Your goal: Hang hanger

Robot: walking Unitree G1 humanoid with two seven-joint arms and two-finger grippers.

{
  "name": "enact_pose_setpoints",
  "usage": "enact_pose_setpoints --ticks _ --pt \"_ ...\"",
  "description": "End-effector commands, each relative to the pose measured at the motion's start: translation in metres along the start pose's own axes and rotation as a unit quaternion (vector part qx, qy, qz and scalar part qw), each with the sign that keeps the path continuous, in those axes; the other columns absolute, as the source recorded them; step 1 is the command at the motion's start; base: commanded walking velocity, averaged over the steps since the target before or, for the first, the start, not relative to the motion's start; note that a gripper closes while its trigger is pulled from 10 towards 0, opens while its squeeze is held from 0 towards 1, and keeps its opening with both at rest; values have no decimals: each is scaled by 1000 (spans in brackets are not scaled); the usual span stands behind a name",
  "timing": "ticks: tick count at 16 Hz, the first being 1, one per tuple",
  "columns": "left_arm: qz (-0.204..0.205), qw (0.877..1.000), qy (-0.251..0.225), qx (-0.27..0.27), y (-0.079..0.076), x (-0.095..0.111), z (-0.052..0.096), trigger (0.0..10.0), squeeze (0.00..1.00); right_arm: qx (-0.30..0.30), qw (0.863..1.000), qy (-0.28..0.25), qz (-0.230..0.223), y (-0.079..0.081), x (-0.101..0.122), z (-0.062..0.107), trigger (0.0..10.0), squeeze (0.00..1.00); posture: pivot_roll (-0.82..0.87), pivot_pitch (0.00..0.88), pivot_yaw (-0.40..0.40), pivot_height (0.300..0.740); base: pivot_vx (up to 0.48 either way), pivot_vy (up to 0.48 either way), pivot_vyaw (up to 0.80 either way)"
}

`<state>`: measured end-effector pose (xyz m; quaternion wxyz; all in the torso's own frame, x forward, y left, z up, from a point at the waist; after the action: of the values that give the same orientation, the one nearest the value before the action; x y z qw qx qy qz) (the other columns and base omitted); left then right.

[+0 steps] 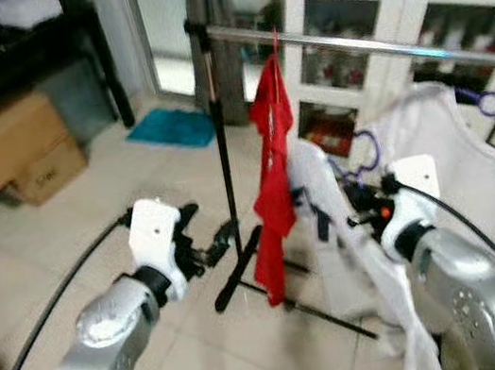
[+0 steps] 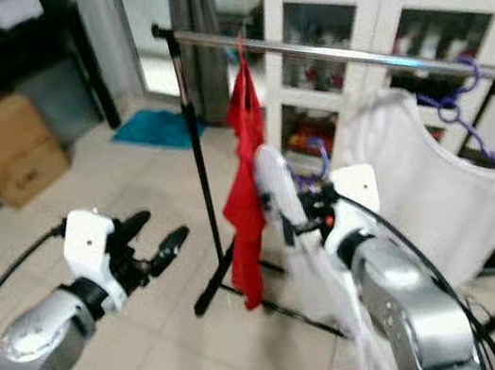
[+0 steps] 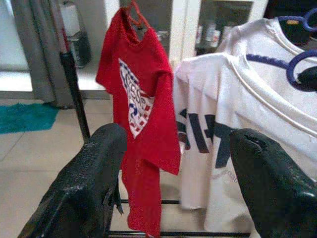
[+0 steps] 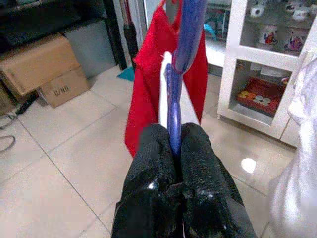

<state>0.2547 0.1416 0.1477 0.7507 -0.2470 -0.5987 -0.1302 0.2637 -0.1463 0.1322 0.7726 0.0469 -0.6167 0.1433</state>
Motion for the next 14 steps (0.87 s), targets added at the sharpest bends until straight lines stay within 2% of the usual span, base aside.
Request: enact_pose_setpoints --ticks 1,4,6,10,14 --pt "-3 1000 -6 -9 -3 5 -3 10000 0 -12 1000 -13 3 -5 6 4 10000 0 83 0 -26 740 0 442 -800" --pt "-12 1000 -1 -6 -4 4 -3 10000 0 -15 1000 -10 2 -6 5 4 10000 0 81 0 -26 740 0 404 -765" --pt "-26 1000 3 -6 -5 4 -3 10000 0 -21 1000 -7 2 -7 5 5 10000 0 80 0 -25 740 0 -480 0" --pt "-17 1000 -1 -8 -8 3 -6 10000 0 -22 1000 -7 6 -8 5 5 10000 0 77 0 -24 740 0 -420 0" --pt "-3 1000 -5 0 -7 5 -7 10000 0 -9 1000 -10 13 -5 7 4 10000 0 78 0 -23 740 0 0 0"
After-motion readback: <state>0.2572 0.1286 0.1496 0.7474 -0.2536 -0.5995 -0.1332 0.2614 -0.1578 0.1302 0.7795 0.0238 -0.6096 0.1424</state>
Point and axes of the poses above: a point about 5 cm out from each wrist's last joint towards the gripper, its own z axis pointing back from the gripper into the wrist, its own x axis along the axis of the wrist's last joint, y = z × x, the point moved 1 cm from there along -z, pointing out of the wrist towards the gripper, and after that the axes turned 13 degrees about z, right-handed, at the moved point
